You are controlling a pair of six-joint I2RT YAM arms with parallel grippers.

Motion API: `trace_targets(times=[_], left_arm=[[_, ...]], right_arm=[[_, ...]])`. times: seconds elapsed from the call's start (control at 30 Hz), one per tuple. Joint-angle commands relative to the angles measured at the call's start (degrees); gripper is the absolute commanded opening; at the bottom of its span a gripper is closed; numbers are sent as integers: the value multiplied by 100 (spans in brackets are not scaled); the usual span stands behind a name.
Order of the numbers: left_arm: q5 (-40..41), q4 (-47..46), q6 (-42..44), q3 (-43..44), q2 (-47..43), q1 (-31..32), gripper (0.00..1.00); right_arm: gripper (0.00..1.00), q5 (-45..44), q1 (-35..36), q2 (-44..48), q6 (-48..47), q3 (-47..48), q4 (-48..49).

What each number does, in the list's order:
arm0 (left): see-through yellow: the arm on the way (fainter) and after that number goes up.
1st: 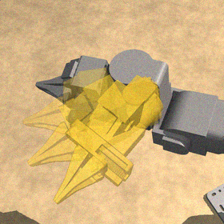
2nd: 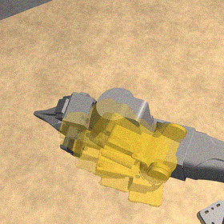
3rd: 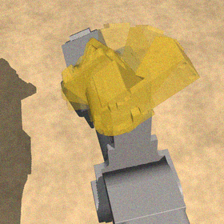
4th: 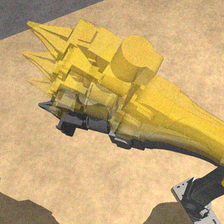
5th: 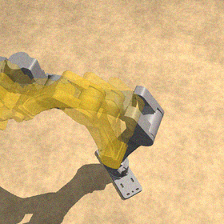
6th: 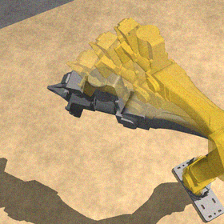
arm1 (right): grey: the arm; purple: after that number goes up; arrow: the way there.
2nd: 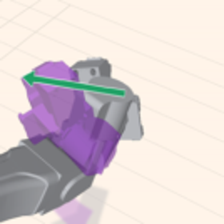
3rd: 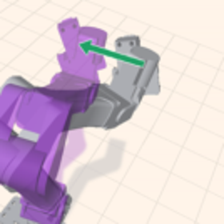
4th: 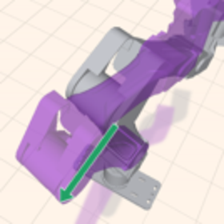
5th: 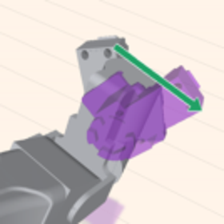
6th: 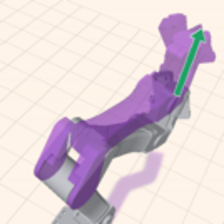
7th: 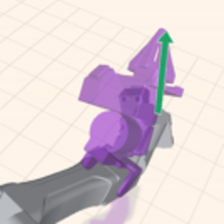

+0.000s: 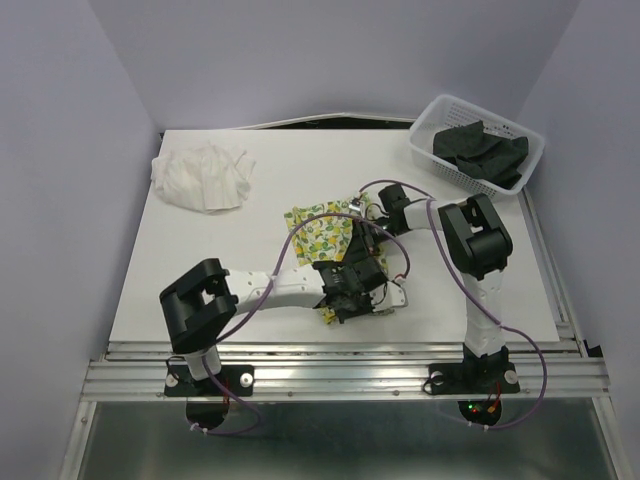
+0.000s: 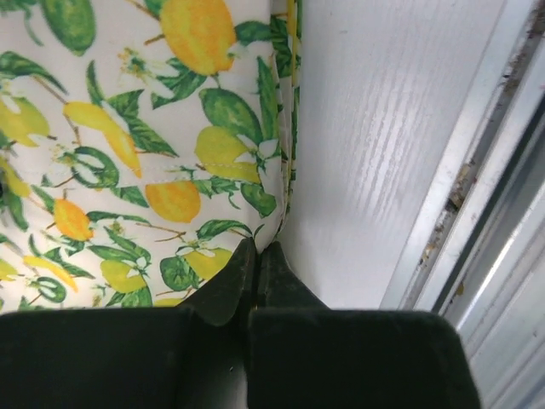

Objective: Fold and stack the skirts
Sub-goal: Fold the skirt

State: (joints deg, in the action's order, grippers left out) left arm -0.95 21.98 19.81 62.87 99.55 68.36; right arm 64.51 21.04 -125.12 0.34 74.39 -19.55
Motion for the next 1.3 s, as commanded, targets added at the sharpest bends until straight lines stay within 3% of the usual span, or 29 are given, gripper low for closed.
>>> trace_targets(times=[0.0,0.27,0.53,0.97,1.27], left_arm=[[-677,508,5,751,-857,-112,0],[-1249,1080,119,1490,-1218,-551,0],[-1777,1204,339,1202,-1456,-534,0],[-2164,1388,427,1404,-1596,-543,0],[-2181,1274,567,1035,-1728,-560,0]], right_arm=[[33,-1125,23,-92,-631,-364,-479],[32,-1020,76,356,-1255,-663,-1093],[34,-897,76,875,-1238,250,-1420],[37,-650,620,-257,-957,1710,-1350],[37,-571,1236,-566,-887,1376,-1244]])
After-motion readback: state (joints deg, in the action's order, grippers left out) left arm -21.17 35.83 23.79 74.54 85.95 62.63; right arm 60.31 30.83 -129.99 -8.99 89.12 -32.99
